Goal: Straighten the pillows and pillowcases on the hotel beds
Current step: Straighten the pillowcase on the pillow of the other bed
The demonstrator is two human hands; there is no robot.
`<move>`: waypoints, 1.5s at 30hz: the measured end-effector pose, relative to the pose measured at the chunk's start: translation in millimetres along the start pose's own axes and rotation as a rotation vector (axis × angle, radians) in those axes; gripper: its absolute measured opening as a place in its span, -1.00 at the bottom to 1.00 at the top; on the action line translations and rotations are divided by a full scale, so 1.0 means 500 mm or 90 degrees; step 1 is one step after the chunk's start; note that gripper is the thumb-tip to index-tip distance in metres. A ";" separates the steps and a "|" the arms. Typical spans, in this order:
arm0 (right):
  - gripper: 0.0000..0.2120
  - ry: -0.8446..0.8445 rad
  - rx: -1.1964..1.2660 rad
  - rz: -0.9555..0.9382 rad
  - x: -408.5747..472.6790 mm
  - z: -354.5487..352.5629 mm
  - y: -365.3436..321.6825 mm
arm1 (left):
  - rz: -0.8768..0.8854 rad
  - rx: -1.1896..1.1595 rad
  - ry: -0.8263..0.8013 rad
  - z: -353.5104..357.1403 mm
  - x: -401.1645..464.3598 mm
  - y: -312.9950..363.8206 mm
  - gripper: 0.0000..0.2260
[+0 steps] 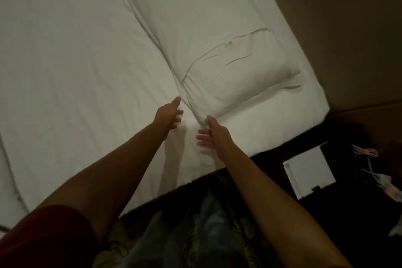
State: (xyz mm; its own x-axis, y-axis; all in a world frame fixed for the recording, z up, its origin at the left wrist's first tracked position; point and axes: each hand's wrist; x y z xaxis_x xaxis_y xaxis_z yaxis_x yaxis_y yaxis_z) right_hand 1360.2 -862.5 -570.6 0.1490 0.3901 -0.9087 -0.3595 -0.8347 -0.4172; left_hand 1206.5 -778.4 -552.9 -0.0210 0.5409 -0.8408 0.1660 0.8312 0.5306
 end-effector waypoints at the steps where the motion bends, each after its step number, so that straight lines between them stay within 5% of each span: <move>1: -0.51 0.003 0.016 0.004 0.032 0.002 0.001 | -0.002 -0.010 -0.014 0.014 0.024 0.005 -0.63; 6: -0.32 -0.054 0.219 0.003 0.111 0.000 -0.040 | -0.013 -0.014 -0.044 0.074 0.093 0.051 -0.46; 10: -0.66 -0.073 0.324 -0.056 0.099 -0.009 -0.134 | 0.003 -0.038 -0.020 0.100 0.102 0.098 -0.42; 13: -0.64 -0.150 0.421 -0.086 0.045 -0.041 -0.204 | 0.021 -0.096 0.011 0.104 0.109 0.183 -0.37; 18: -0.61 -0.232 0.521 -0.129 -0.048 -0.148 -0.305 | 0.108 -0.111 -0.284 0.114 0.099 0.391 -0.65; 20: -0.62 -0.197 0.561 -0.166 -0.075 -0.197 -0.351 | 0.080 -0.115 -0.353 0.104 0.091 0.454 -0.51; 24: -0.52 -0.142 0.591 -0.194 -0.120 -0.275 -0.389 | 0.053 -0.118 -0.350 0.104 0.119 0.559 -0.08; 26: -0.53 -0.147 0.610 -0.194 -0.145 -0.302 -0.373 | 0.045 -0.075 -0.347 0.125 0.138 0.590 -0.08; 28: -0.61 -0.114 0.600 -0.203 -0.174 -0.325 -0.353 | 0.030 0.025 -0.228 0.155 0.157 0.598 -0.18; 30: -0.80 0.019 0.496 -0.190 -0.196 -0.343 -0.340 | 0.044 0.186 -0.091 0.180 0.174 0.587 -0.33; 32: -0.88 0.264 0.255 -0.185 -0.211 -0.372 -0.324 | 0.072 0.263 -0.029 0.196 0.187 0.564 -0.47; 35: -0.52 0.519 -0.062 -0.422 -0.243 -0.408 -0.327 | 0.101 0.203 0.003 0.191 0.198 0.542 -0.54; 38: -0.17 0.375 -0.359 -0.592 -0.231 -0.368 -0.342 | 0.127 0.168 0.017 0.179 0.203 0.537 -0.50; 41: 0.12 0.276 -0.765 -0.463 -0.158 -0.262 -0.315 | 0.136 0.125 0.025 0.183 0.193 0.538 -0.55; 45: 0.03 0.348 -0.871 -0.420 -0.086 -0.225 -0.277 | 0.140 0.050 -0.013 0.195 0.161 0.557 -0.64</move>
State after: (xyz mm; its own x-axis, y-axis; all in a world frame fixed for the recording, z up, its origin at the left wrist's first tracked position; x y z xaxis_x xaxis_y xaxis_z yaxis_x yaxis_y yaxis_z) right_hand 1507.2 -807.4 -475.5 0.3389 0.8749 -0.3460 0.9016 -0.4071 -0.1464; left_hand 1347.0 -515.9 -483.0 0.0439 0.7041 -0.7087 0.2403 0.6811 0.6916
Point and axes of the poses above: each hand's wrist, its own x-axis towards the middle knuckle, its own z-axis out of the palm, y = z × x, and after that the axes turned 1 degree about y, right-handed
